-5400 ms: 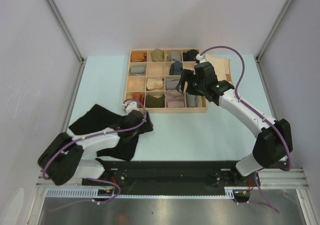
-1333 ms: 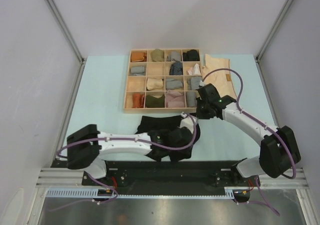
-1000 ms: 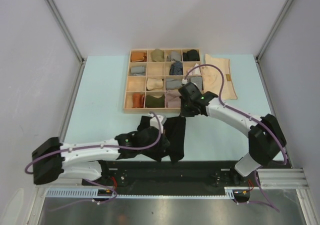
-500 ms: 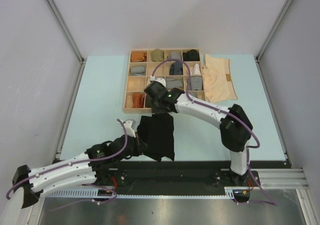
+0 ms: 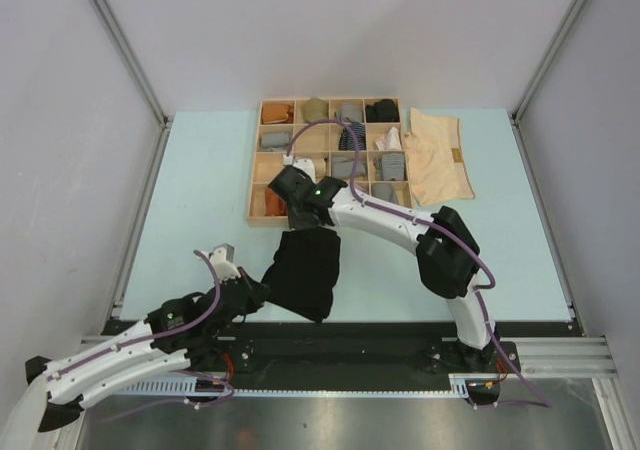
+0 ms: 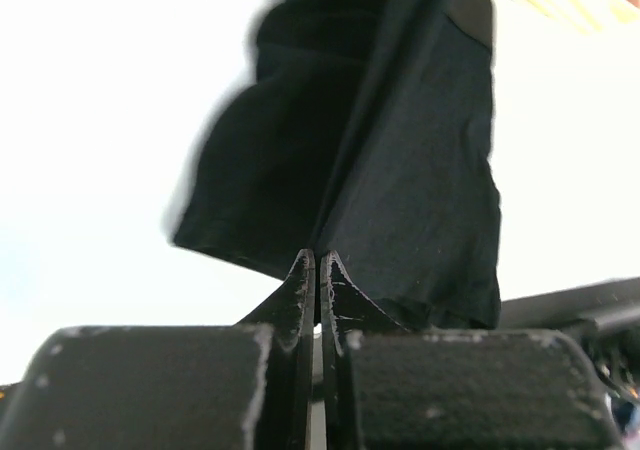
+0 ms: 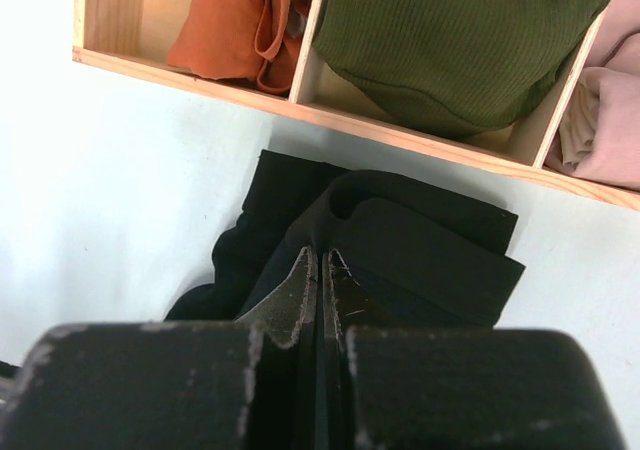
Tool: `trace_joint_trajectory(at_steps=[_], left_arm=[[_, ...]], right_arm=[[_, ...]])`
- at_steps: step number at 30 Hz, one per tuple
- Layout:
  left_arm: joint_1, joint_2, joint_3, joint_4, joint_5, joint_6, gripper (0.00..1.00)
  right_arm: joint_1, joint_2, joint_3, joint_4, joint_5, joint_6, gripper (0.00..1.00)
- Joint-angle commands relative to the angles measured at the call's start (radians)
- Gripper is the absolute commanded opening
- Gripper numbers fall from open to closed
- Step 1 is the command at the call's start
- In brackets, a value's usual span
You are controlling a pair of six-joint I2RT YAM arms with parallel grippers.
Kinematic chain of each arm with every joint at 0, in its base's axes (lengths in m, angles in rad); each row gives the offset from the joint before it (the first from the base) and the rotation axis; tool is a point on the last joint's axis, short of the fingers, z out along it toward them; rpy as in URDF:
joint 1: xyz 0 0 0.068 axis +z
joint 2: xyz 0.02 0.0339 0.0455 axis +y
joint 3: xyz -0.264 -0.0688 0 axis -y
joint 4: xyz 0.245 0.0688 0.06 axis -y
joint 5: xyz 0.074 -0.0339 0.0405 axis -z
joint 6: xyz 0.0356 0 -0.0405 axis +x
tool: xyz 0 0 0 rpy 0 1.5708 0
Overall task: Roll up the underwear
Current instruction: Fold the underwear at the center of the board.
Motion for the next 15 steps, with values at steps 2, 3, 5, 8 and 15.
trace_joint_trajectory(at_steps=[2, 3, 5, 8, 15], left_arm=[[0.006, -0.039, -0.023, -0.107, -0.08, -0.094, 0.0], [0.006, -0.039, -0.03, -0.115, -0.083, -0.105, 0.0], [0.004, -0.041, -0.033, -0.123, -0.089, -0.123, 0.0], [0.006, -0.027, -0.036, -0.12, -0.092, -0.132, 0.0], [0.004, 0.011, -0.048, -0.129, -0.095, -0.172, 0.0]], right_arm=[[0.005, 0.023, 0.044, 0.002, 0.044, 0.014, 0.0], [0.005, 0.024, 0.045, 0.005, 0.042, 0.012, 0.0], [0.005, 0.032, 0.05, 0.011, 0.039, 0.009, 0.0], [0.003, 0.047, 0.053, 0.022, 0.032, 0.005, 0.0], [0.003, 0.092, 0.079, 0.051, 0.003, -0.008, 0.0]])
